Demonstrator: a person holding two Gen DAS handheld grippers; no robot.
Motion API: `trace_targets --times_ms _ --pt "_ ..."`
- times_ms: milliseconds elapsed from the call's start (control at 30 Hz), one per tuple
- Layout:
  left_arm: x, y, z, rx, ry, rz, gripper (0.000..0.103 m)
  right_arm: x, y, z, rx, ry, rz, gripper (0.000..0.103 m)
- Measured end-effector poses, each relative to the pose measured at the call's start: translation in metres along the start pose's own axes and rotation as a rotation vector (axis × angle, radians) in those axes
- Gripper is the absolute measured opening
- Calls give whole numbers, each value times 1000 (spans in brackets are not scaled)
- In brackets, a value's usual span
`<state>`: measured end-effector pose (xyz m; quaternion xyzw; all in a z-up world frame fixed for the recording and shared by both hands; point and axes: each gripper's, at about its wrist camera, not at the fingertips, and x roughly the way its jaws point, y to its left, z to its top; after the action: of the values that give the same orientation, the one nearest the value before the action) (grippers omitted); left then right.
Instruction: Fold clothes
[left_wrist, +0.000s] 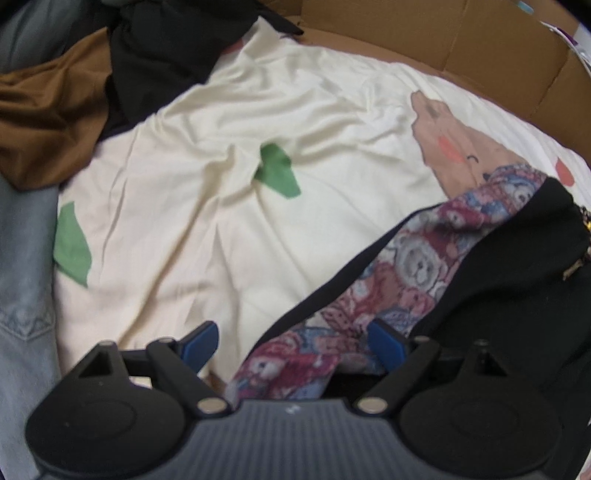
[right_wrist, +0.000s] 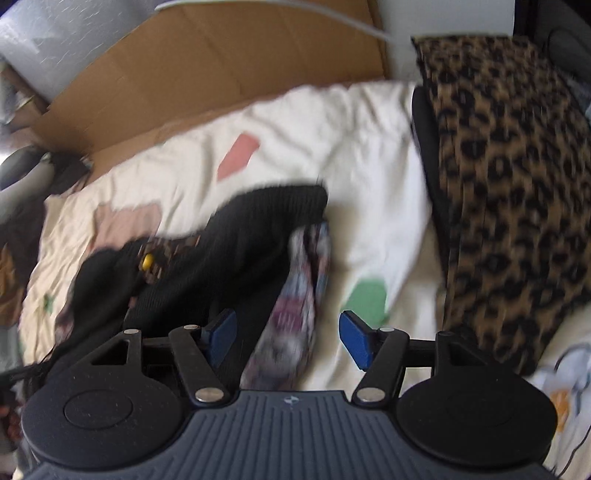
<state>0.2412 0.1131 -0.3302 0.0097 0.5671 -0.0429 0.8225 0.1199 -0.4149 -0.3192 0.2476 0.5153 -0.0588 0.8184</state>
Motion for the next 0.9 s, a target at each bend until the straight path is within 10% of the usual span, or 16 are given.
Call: trace_targets --times_ms 367,600,900 --pt "4 11 -14 -62 48 -81 86 27 -7 -77 204 132 219 64" --pt "0 7 -19 -65 60 -133 65 64 3 -108 359 172 317 63" --pt "-10 -9 -18 -26 64 -135 30 73 12 -129 509 191 375 11"
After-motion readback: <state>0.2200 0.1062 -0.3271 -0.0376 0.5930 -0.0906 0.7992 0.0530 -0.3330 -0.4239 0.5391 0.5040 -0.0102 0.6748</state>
